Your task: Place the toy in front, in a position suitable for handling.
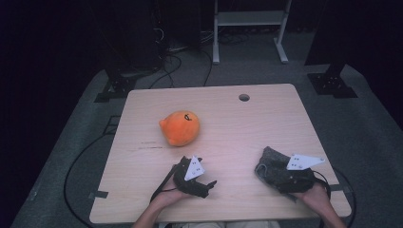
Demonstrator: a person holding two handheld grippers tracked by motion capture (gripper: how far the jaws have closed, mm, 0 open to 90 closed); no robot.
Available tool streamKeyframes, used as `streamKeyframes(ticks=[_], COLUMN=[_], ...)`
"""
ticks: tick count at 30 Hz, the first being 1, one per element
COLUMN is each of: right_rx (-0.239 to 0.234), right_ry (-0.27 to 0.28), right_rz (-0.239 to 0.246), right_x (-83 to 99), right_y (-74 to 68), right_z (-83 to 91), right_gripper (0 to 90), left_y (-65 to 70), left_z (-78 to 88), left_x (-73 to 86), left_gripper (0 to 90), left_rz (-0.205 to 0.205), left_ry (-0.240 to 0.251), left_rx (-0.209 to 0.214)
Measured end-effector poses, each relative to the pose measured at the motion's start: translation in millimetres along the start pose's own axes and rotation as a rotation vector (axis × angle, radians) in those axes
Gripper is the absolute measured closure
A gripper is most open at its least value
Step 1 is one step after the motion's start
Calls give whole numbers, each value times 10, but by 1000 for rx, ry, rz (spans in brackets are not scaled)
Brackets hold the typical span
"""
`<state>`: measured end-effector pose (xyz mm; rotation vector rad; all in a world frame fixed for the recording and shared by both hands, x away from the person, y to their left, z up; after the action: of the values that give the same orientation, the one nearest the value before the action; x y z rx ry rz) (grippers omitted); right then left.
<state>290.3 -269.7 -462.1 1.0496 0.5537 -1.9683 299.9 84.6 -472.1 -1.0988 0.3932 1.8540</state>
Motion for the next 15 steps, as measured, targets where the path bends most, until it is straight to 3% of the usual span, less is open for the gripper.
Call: streamKeyframes(ticks=[5,15], right_rx=[-1,0], right_ry=[1,10], right_rz=[-6,-4], right_x=[2,-6], right_y=[12,-7], right_z=[-7,9], right_gripper=[311,310], left_y=[-24,-237], left_z=[13,144], left_x=[-3,-72], left_gripper=[82,82], left_rz=[15,42], left_ry=[3,45], left_rx=[-7,-83])
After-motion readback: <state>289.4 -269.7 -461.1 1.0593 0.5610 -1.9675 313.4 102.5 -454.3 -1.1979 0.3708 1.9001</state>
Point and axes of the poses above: each handheld gripper's, and its own axes: z roughly backward along the jaws, x roughly out of its underside, y roughly to its right, the point moved 1 cm from there along -z, roughly forward along the jaws, and after that the axes turned 1 degree about -x, right-handed, at the moved point
